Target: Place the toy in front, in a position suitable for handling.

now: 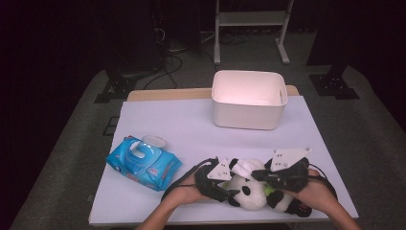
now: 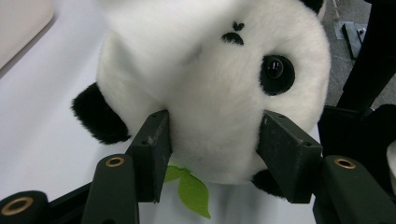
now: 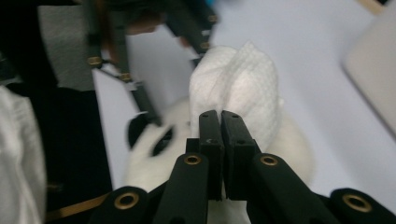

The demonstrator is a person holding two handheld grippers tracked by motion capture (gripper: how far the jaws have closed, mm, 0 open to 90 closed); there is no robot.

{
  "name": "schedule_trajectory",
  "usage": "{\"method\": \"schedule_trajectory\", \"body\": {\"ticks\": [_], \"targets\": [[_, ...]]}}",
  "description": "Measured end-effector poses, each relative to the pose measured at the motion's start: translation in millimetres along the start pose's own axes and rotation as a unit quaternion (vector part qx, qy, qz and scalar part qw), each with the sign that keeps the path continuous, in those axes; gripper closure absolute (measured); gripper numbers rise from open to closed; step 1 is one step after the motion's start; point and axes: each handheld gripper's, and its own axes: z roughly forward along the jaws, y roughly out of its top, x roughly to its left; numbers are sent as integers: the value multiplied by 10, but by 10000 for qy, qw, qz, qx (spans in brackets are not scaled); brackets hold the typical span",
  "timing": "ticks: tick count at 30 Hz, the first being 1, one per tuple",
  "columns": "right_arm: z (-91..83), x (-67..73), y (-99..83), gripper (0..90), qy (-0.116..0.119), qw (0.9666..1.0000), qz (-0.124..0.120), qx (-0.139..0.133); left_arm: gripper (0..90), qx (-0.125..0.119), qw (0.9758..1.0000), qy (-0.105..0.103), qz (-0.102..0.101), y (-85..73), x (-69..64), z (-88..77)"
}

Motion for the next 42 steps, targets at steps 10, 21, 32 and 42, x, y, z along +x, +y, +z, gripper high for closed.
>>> {"method": "schedule_trajectory", "body": {"ticks": [10, 21, 32, 42], "targets": [[-50, -15, -180, 873, 207, 9989, 394, -126, 368, -328, 9991, -206, -150, 119, 48, -70], [-39, -92, -97, 873, -220, 9987, 455, -48, 373, -207, 9993, -312, -69, 122, 23, -12], [-68, 142, -235, 874, -77, 9991, 376, -152, 247, -368, 9954, -603, -650, 79, 260, -149], [-119, 296, -319, 875, -173, 9991, 253, -308, 205, -146, 9804, -1627, -1104, 116, 439, 129]]}}
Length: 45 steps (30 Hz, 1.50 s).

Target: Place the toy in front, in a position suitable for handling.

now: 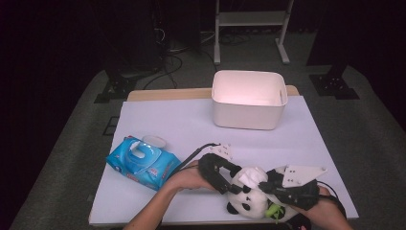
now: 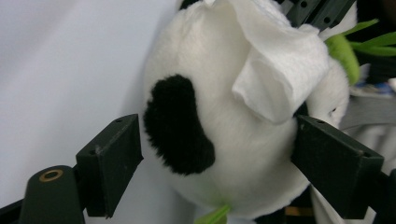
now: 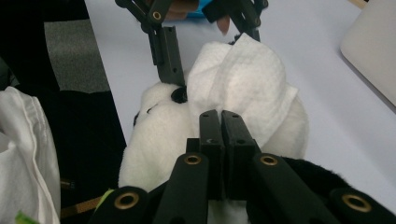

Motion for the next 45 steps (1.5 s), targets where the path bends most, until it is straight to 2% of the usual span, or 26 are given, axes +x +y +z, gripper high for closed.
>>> {"method": "schedule_trajectory", "body": {"ticks": [3, 6, 9, 11, 13, 14, 16, 18, 19, 22, 24, 28, 30, 32, 34, 37, 39, 41, 44, 45], "targets": [[10, -15, 3, 875, -38, 10000, -18, -13, 349, 23, 9999, -21, 140, 14, 31, 16], [25, -53, 31, 876, -94, 9999, -42, -46, 486, -69, 9989, 220, 412, 22, 11, -4], [35, -107, 81, 876, -101, 9999, -65, -58, 534, -155, 9980, 386, 476, 25, 23, -45], [46, -153, 121, 876, -133, 9998, -91, -90, 542, -214, 9966, 566, 563, 48, 22, -109], [65, -200, 171, 877, -153, 9997, -102, -146, 542, -224, 9938, 823, 708, 102, 2, -210], [76, -227, 204, 876, -148, 9997, -103, -191, 542, -197, 9915, 993, 815, 133, -8, -270], [101, -286, 282, 876, -178, 9995, -103, -259, 543, -183, 9852, 1358, 1031, 197, -29, -399], [137, -327, 364, 877, -192, 9993, -97, -302, 542, -123, 9797, 1601, 1202, 226, -53, -504], [157, -342, 399, 877, -164, 9994, -77, -294, 539, -104, 9783, 1655, 1245, 221, -62, -539], [199, -357, 494, 877, -94, 9997, -130, -173, 523, -158, 9802, 1565, 1202, 121, -74, -564], [191, -355, 555, 877, -111, 9996, -244, -111, 520, -201, 9799, 1545, 1247, 43, -105, -555], [175, -431, 697, 877, -97, 9993, -363, -9, 513, -229, 9767, 1598, 1415, -58, -209, -545], [224, -483, 747, 877, -15, 9990, -417, 172, 507, -204, 9755, 1646, 1445, -97, -260, -539], [297, -517, 759, 876, 192, 9984, -418, 317, 485, -183, 9765, 1626, 1400, -141, -275, -533], [359, -494, 765, 876, 350, 9968, -470, 545, 441, -221, 9798, 1538, 1256, -197, -262, -547], [389, -430, 797, 875, 493, 9943, -524, 781, 349, -445, 9849, 1367, 960, -214, -230, -580], [389, -390, 806, 876, 657, 9929, -500, 861, 275, -453, 9870, 1286, 854, -194, -233, -560], [385, -340, 812, 876, 744, 9911, -597, 930, 234, -386, 9900, 1115, 778, -168, -233, -509], [371, -281, 821, 876, 728, 9902, -710, 962, 208, -273, 9906, 1087, 786, -136, -235, -441], [366, -277, 819, 876, 721, 9904, -717, 939, 232, -253, 9897, 1118, 862, -130, -236, -435]]}}
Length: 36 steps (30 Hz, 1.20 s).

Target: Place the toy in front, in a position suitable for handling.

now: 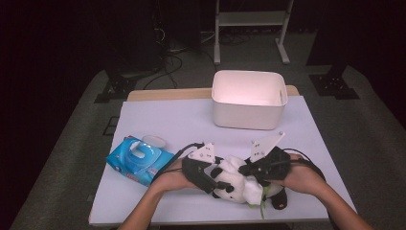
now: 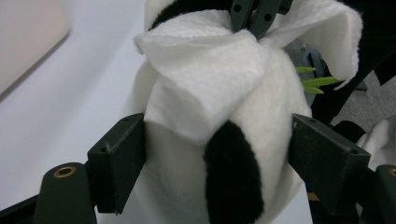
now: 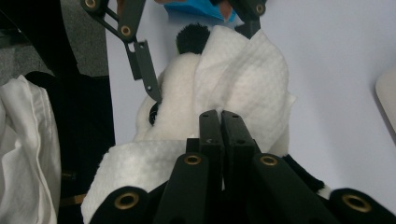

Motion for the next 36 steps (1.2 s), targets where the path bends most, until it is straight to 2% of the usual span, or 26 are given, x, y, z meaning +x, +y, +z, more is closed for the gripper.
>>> {"method": "schedule_trajectory", "body": {"ticks": [3, 6, 11, 17, 21, 27, 30, 33, 36], "targets": [[-41, -28, -19, 876, 21, 9999, 53, -86, 416, 7, 9994, 182, 309, 9, -39, -22], [-76, -54, -32, 877, -8, 10000, 46, -85, 470, 6, 9986, 305, 439, 22, -47, -43], [-209, -108, -76, 876, -183, 9998, 105, -16, 481, 67, 9971, 401, 651, 37, 6, -100], [-410, -149, -174, 876, -266, 9994, 227, -47, 469, 70, 9966, 494, 656, 8, 26, -155], [-337, -122, -188, 876, -208, 9995, 221, 7, 458, 41, 9961, 523, 703, -6, -16, -138], [-113, -107, -72, 876, -130, 9999, 55, 91, 458, 70, 9954, 530, 794, -25, -67, -140], [-128, -116, -60, 876, -110, 9998, 29, 145, 458, -35, 9962, 486, 726, -60, -51, -143], [-169, -141, -84, 847, -40, 9999, 119, 41, 455, -39, 9963, 486, 712, -58, -52, -141], [-194, -155, -91, 805, 86, 9996, 178, -184, 445, -39, 9964, 481, 700, -63, -58, -145]]}}
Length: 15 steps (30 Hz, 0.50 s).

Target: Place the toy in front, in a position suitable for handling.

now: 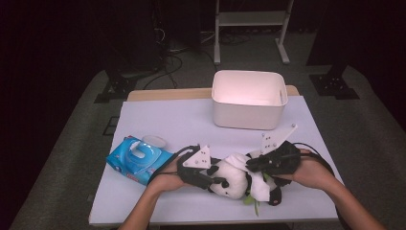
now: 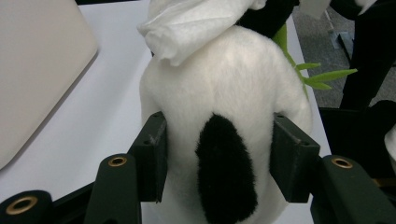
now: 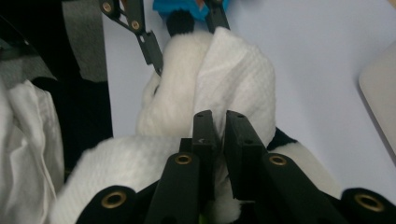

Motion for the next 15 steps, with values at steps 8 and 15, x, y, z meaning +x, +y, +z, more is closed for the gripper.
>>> {"method": "schedule_trajectory", "body": {"ticks": [8, 15], "targets": [[-84, -71, -12, 712, 248, 9995, -74, -196, 438, 5, 10000, -18, 7, -1, 3, -2], [185, -69, 59, 703, 266, 9988, -361, 181, 437, 68, 9999, 0, 82, 23, -24, 9]]}}
